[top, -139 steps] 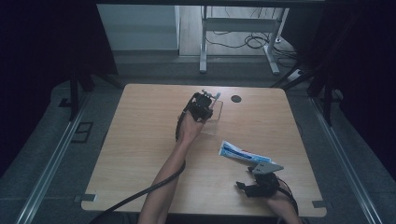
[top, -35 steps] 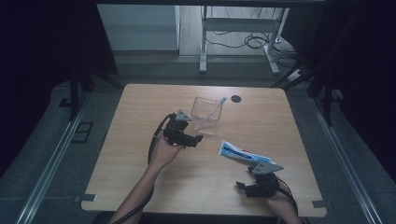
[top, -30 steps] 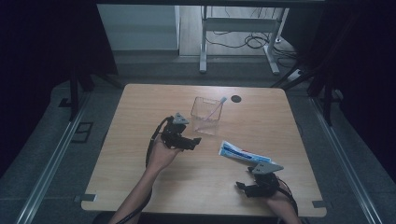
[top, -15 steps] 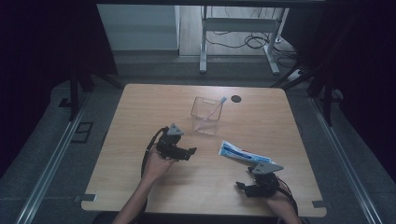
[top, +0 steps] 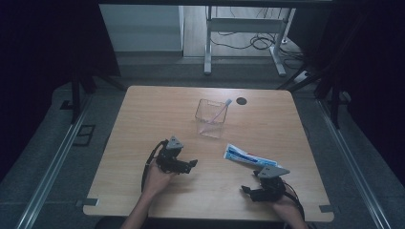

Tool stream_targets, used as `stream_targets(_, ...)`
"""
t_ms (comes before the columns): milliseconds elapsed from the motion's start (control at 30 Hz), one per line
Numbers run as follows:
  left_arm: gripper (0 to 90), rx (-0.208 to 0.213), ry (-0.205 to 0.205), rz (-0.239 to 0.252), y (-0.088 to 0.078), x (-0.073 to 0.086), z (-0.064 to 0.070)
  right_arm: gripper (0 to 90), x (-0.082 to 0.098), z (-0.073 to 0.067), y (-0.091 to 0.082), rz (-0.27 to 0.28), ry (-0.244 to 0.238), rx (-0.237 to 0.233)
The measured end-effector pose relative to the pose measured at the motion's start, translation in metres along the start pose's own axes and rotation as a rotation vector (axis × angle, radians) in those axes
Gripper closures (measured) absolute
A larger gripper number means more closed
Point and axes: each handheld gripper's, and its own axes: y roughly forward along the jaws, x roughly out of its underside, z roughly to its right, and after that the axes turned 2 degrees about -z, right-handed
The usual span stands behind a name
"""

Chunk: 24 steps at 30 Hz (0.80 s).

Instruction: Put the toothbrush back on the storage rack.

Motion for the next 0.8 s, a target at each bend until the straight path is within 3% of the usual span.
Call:
stream_targets(400, 13.5, 0.007, -0.022, -0.040, 0.004, 0.027, 0.002, 21.3, 0.000, 0.000, 0.000, 0.000, 0.002, 0.000)
stream_targets(600, 13.5, 0.009, -0.010, -0.054, 0.005, 0.032, 0.005, 21.3, 0.000, 0.000, 0.000, 0.000, 0.002, 0.000)
stream_targets(800, 13.4, -0.017, 0.013, -0.063, 0.007, 0.039, 0.010, 21.3, 0.000, 0.000, 0.000, 0.001, 0.003, 0.000)
